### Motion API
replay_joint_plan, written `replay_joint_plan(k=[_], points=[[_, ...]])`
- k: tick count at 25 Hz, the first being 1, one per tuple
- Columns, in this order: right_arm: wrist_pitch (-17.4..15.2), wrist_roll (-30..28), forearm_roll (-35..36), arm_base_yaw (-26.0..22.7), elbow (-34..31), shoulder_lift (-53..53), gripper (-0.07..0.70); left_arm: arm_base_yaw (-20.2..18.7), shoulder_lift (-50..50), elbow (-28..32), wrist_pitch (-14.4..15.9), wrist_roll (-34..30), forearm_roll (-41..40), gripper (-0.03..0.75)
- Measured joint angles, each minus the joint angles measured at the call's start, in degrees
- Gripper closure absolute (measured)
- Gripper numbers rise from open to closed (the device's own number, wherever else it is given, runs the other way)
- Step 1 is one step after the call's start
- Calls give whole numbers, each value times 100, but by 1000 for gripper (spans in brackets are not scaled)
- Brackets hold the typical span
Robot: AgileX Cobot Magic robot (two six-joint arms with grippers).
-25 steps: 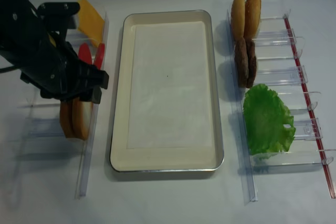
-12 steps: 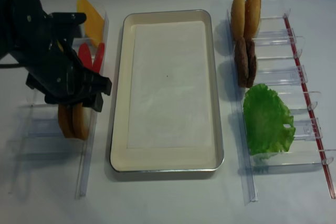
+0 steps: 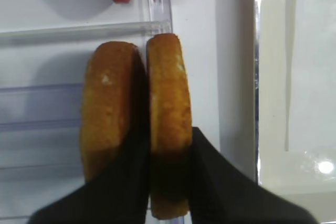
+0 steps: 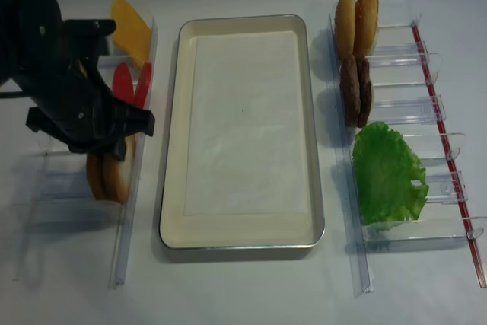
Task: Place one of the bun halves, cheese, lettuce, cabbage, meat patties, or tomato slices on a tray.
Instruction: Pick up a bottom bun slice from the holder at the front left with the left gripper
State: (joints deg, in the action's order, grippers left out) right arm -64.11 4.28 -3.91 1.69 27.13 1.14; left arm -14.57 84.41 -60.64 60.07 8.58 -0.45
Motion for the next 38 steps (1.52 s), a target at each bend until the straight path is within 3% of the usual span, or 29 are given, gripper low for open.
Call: replay_joint_plan(k=[14,30,34,38], points=[[0,5,0,0,0,0,393,0,0,0,42,194,2,558],[0,15,0,0,0,0,393,0,-611,-631,829,272,280,559],[0,28,0,0,0,0,393,0,-870,-674,828,272,672,559],[0,28,0,0,0,0,393,0,-1057,-674,604,182,1148,559]])
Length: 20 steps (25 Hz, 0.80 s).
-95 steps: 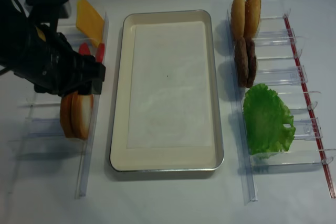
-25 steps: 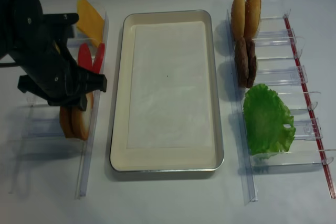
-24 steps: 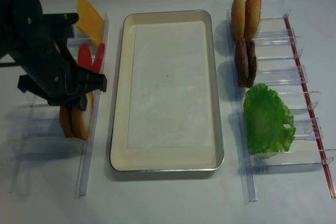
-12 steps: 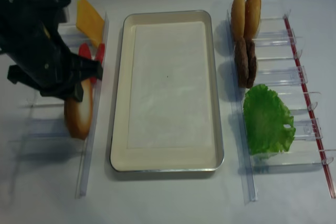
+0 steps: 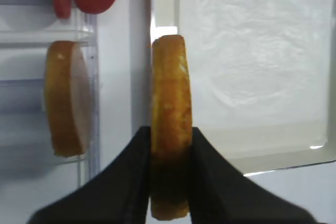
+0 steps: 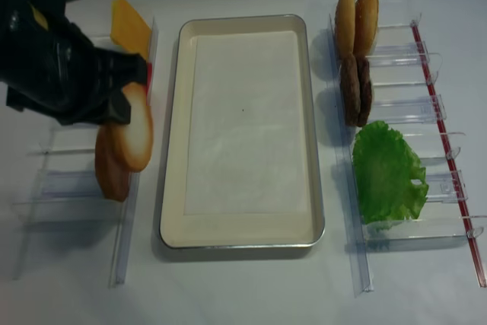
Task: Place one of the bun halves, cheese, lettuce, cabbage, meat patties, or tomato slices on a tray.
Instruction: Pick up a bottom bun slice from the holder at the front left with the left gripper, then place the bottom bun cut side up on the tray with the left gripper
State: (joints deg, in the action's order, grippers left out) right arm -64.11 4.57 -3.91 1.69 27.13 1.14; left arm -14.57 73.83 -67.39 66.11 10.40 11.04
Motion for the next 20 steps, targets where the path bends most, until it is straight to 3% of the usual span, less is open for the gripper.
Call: replay_joint_plan(k=[5,14,17,20], points=[[0,0,0,0,0,0,393,0,-11,142,-668,-663,1169,559],[0,-22,0,0,0,0,393,-356,-11,1180,-1997,-2189,3313,559],[0,-47,0,0,0,0,393,-356,128,1220,-2164,-2492,3812,559],[0,-47,0,0,0,0,393,-356,462,1220,-2121,-2984,4284,559]])
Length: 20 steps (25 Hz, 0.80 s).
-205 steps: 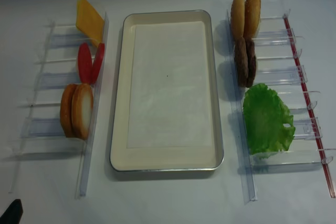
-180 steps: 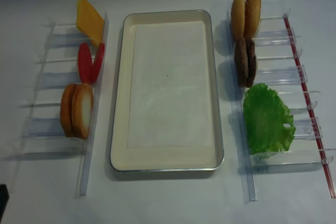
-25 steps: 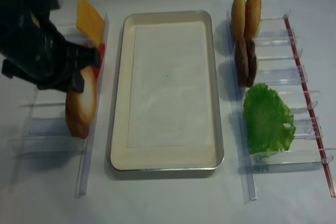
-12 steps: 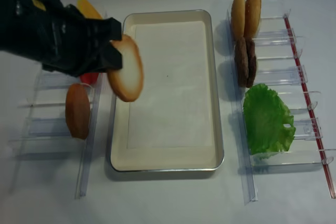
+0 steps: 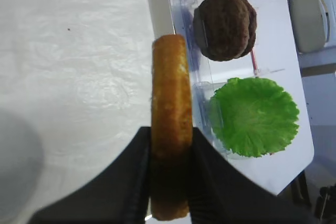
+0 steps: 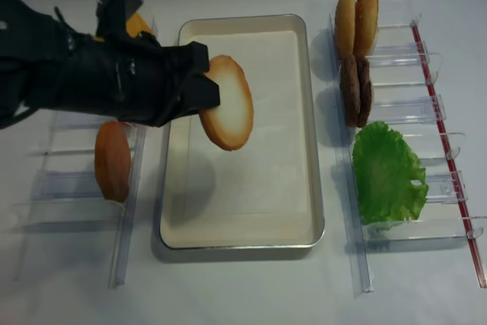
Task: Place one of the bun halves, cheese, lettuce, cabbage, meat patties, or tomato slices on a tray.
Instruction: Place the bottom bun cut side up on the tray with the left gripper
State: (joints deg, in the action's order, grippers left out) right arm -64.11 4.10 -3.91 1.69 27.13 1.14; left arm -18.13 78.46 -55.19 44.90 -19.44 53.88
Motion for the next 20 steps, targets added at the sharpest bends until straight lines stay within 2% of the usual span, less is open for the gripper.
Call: replay_joint_plan(k=[5,12,20], points=[[0,0,0,0,0,0,393,0,764,0,223,-795,775,560],[0,-10,0,0,0,0,393,0,1340,0,278,-1285,1011,560],[0,-10,0,0,0,0,393,-35,1659,0,323,-1927,1655,560]])
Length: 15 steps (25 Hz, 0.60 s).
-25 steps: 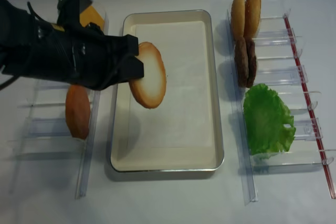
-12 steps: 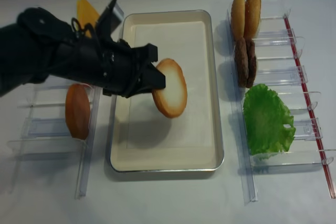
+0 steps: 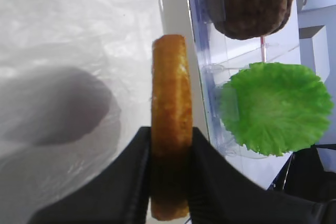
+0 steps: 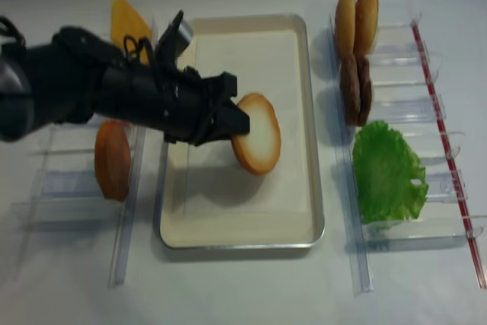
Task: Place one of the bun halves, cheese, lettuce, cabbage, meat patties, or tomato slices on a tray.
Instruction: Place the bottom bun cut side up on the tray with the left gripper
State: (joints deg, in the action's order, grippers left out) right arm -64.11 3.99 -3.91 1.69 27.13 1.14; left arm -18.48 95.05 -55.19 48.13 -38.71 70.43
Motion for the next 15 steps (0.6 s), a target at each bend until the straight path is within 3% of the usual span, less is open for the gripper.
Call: replay_joint_plan(k=[15], points=[[0,0,0,0,0,0,393,0,134,0,-116,-33,-310,561]])
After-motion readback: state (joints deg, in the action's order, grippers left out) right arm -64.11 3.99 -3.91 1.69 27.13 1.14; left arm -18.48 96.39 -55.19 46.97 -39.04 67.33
